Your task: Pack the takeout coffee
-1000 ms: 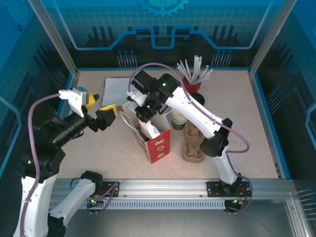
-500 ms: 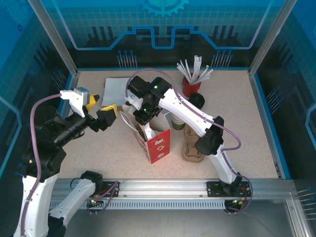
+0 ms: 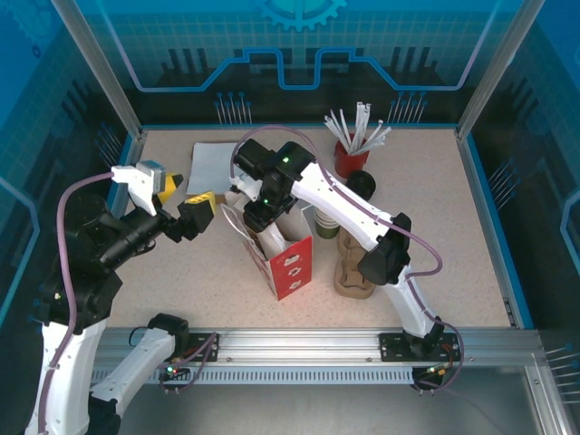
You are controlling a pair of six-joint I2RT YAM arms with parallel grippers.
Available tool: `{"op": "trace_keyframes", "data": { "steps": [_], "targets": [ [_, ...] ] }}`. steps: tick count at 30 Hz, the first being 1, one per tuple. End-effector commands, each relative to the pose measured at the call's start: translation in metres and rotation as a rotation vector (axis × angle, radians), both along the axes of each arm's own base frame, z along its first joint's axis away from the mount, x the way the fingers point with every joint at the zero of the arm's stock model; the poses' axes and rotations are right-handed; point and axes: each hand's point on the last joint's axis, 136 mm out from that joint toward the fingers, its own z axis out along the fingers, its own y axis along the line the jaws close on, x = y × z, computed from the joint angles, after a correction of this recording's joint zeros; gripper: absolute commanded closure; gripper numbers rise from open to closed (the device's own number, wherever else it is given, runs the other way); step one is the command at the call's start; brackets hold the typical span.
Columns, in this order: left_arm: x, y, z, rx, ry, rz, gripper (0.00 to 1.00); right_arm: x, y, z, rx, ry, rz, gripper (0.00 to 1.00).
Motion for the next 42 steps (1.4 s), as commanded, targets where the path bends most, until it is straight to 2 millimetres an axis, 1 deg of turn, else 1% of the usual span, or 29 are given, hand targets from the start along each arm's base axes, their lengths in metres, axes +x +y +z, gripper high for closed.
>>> {"op": "trace_keyframes", "data": {
  "steps": [1, 9, 13, 16, 19, 22, 24, 28, 30, 33, 35, 38, 42],
  "targets": [
    [0.000, 0.001, 0.002, -0.016, -0.010, 0.010, 0.11, -0.011, -0.003, 0.040, 0.064, -0.051, 0.009, 0.53],
    [0.001, 0.000, -0.002, -0.038, 0.009, 0.012, 0.09, -0.018, -0.012, 0.076, 0.126, -0.094, 0.003, 0.41],
    [0.004, 0.002, -0.003, -0.050, 0.016, 0.030, 0.06, -0.019, -0.021, 0.096, 0.151, -0.141, -0.011, 0.38],
    [0.008, 0.008, -0.006, -0.064, 0.032, 0.071, 0.04, -0.020, -0.029, 0.117, 0.184, -0.185, -0.021, 0.35],
    [0.018, 0.021, -0.014, -0.085, 0.067, 0.166, 0.01, -0.021, -0.042, 0.135, 0.207, -0.233, -0.038, 0.32],
    [0.029, 0.039, -0.025, -0.088, 0.106, 0.290, 0.01, -0.017, -0.065, 0.153, 0.205, -0.301, -0.078, 0.31],
    [0.035, 0.048, -0.029, -0.076, 0.126, 0.350, 0.01, -0.012, -0.085, 0.163, 0.199, -0.346, -0.118, 0.28],
    [0.048, 0.066, -0.038, -0.050, 0.162, 0.467, 0.01, -0.001, -0.127, 0.174, 0.202, -0.410, -0.211, 0.24],
    [0.055, 0.079, -0.043, -0.046, 0.189, 0.538, 0.01, 0.004, -0.151, 0.175, 0.213, -0.431, -0.271, 0.22],
    [0.065, 0.097, -0.052, -0.061, 0.234, 0.610, 0.01, 0.009, -0.181, 0.177, 0.260, -0.445, -0.358, 0.21],
    [0.072, 0.112, -0.058, -0.114, 0.268, 0.639, 0.01, 0.011, -0.201, 0.179, 0.279, -0.474, -0.409, 0.19],
    [0.080, 0.134, -0.073, -0.189, 0.307, 0.687, 0.01, 0.011, -0.232, 0.178, 0.278, -0.537, -0.476, 0.13],
    [0.088, 0.144, -0.097, -0.201, 0.337, 0.719, 0.01, 0.010, -0.267, 0.174, 0.283, -0.607, -0.556, 0.03]
  ]
}}
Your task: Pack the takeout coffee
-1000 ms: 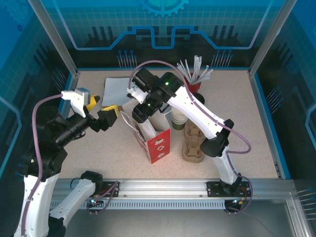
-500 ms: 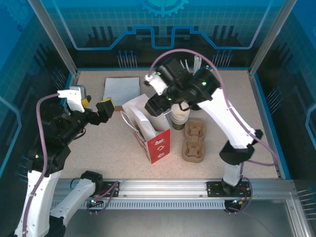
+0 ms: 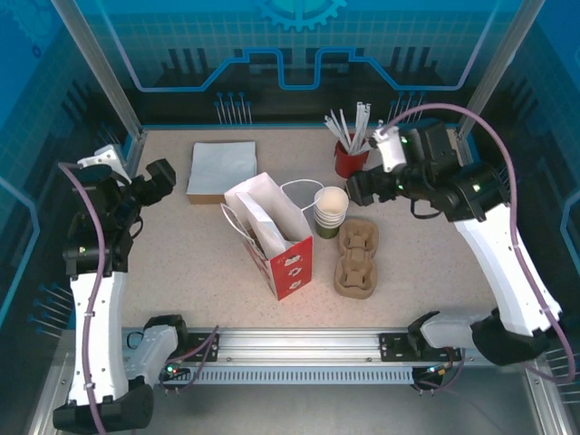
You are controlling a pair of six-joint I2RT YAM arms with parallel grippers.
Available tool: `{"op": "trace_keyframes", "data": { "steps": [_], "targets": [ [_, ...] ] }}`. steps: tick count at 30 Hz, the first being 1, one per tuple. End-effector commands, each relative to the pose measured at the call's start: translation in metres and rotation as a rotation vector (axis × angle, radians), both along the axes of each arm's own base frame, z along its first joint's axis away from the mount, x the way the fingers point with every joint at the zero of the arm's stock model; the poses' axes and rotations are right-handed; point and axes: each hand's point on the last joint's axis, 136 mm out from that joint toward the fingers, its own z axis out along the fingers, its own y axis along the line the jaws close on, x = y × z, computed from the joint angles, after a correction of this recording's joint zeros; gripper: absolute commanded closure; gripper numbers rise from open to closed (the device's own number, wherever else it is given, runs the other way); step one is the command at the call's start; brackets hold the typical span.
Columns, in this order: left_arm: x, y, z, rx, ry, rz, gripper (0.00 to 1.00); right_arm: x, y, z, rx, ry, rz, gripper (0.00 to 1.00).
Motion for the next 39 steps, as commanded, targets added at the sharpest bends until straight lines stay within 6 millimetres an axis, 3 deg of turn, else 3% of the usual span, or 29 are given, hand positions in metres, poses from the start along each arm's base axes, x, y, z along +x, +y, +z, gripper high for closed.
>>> {"op": "trace_keyframes", "data": {
  "steps": [1, 10, 19, 24, 33, 39],
  "targets": [
    [0.007, -0.003, -0.013, -0.057, -0.007, -0.019, 0.01, 0.006, -0.022, 0.016, 0.039, -0.126, -0.065, 0.00],
    [0.017, 0.006, -0.069, -0.063, 0.036, 0.026, 0.01, 0.015, -0.091, -0.028, -0.003, -0.171, -0.316, 0.00],
    [0.026, 0.015, -0.122, -0.045, 0.070, 0.058, 0.01, 0.033, -0.146, -0.104, -0.027, -0.150, -0.547, 0.00],
    [0.031, 0.013, -0.155, -0.035, 0.100, 0.031, 0.01, 0.045, -0.156, -0.149, -0.037, -0.126, -0.557, 0.00],
    [0.042, 0.016, -0.184, 0.028, 0.114, 0.024, 0.01, 0.082, -0.156, -0.215, 0.004, -0.148, -0.561, 0.00],
    [0.054, 0.005, -0.200, 0.137, 0.127, -0.027, 0.01, 0.109, -0.146, -0.231, 0.030, -0.288, -0.543, 0.00]
  ]
}}
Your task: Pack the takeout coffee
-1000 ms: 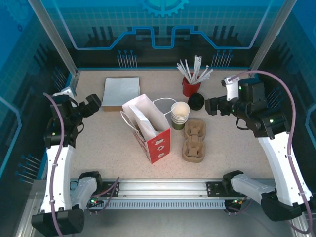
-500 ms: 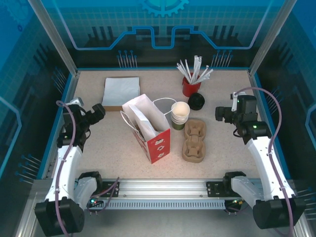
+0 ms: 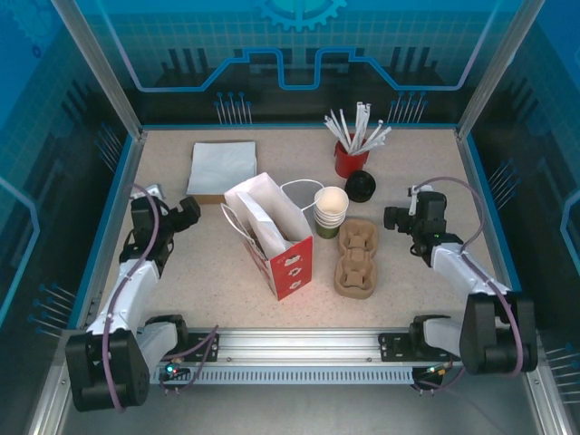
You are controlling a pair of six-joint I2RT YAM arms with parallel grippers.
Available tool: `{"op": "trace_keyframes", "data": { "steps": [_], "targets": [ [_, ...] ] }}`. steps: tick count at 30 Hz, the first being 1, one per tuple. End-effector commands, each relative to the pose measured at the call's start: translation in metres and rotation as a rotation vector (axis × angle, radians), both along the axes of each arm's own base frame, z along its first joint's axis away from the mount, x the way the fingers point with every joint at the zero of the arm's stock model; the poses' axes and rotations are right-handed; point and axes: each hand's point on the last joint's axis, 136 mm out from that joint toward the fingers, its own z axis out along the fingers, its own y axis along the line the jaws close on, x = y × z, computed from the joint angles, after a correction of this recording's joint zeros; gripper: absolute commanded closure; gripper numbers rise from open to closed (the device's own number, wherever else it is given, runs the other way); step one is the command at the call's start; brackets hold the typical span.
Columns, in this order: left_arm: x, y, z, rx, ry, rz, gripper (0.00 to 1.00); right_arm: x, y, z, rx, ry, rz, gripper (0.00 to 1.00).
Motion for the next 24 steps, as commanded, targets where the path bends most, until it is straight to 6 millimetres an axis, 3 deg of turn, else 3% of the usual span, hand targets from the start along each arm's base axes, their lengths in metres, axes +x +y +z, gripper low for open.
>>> {"op": "trace_keyframes", "data": {
  "steps": [1, 6, 11, 21, 24],
  "targets": [
    [0.012, -0.002, 0.000, 0.112, -0.039, -0.037, 0.01, 0.037, 0.010, 0.035, -0.011, -0.247, 0.025, 0.00],
    [0.022, -0.012, -0.014, 0.148, -0.054, -0.089, 0.01, 0.052, 0.029, 0.016, -0.084, -0.256, 0.124, 0.00],
    [0.029, -0.020, -0.020, 0.177, -0.099, -0.119, 0.01, 0.048, 0.040, -0.003, -0.086, -0.308, 0.187, 0.00],
    [0.051, -0.041, -0.024, 0.250, -0.218, -0.197, 0.01, 0.049, 0.039, -0.005, -0.041, -0.294, 0.212, 0.00],
    [0.053, -0.052, -0.036, 0.259, -0.225, -0.257, 0.01, 0.049, 0.039, -0.005, -0.041, -0.293, 0.213, 0.00]
  ]
}}
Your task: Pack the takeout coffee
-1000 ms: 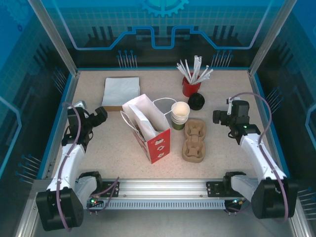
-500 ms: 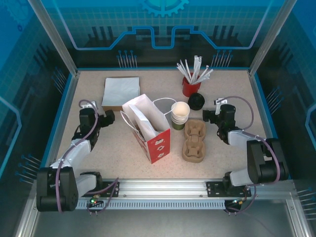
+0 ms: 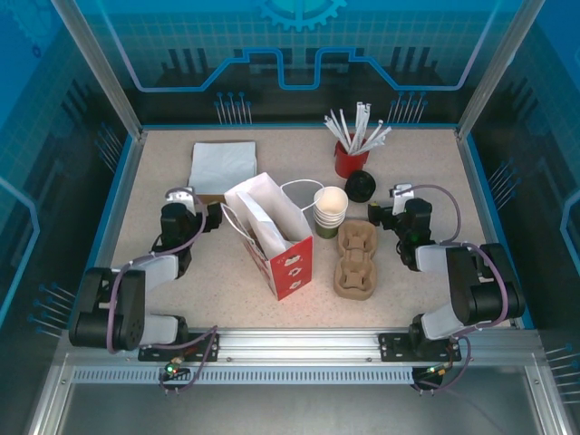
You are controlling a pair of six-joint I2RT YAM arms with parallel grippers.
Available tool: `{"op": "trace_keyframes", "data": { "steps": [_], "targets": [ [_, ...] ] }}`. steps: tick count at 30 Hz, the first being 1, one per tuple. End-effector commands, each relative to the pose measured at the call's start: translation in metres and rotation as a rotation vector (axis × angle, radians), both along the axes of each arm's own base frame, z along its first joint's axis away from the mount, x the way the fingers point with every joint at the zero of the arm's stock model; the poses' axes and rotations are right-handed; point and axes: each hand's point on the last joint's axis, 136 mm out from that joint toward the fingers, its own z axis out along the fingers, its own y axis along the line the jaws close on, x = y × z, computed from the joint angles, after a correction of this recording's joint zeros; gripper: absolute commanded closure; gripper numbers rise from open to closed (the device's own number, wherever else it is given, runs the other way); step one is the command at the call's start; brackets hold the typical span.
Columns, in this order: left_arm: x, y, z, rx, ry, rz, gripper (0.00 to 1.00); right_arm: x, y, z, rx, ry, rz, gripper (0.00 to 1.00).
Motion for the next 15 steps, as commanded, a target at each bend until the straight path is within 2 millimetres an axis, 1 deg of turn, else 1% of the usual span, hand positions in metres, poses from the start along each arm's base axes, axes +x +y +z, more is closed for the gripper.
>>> {"op": "trace_keyframes", "data": {
  "steps": [1, 3, 4, 5, 6, 8, 10, 15],
  "targets": [
    [0.008, -0.015, 0.007, 0.030, -0.106, -0.083, 0.01, 0.004, 0.000, 0.009, 0.002, -0.041, 0.015, 0.00],
    [0.009, -0.017, -0.003, 0.034, -0.116, -0.096, 0.01, 0.005, 0.000, 0.009, 0.002, -0.042, 0.015, 0.00],
    [0.010, -0.017, -0.002, 0.035, -0.123, -0.099, 0.01, 0.005, 0.001, 0.009, 0.001, -0.042, 0.016, 0.00],
    [0.011, -0.017, -0.005, 0.033, -0.090, -0.100, 0.01, 0.004, 0.001, 0.009, 0.002, -0.041, 0.015, 0.00],
    [0.015, -0.017, -0.005, 0.034, -0.087, -0.096, 0.01, 0.005, 0.000, 0.009, 0.001, -0.043, 0.014, 0.00],
    [0.023, -0.011, -0.009, 0.028, -0.027, -0.061, 0.01, 0.004, 0.001, 0.009, 0.001, -0.041, 0.015, 0.00],
    [0.021, -0.007, -0.009, 0.020, -0.032, -0.048, 0.01, 0.005, 0.001, 0.009, -0.001, -0.041, 0.017, 0.00],
    [0.021, -0.008, -0.010, 0.020, -0.032, -0.050, 0.01, 0.005, 0.002, 0.009, -0.007, -0.040, 0.021, 0.00]
  ]
}}
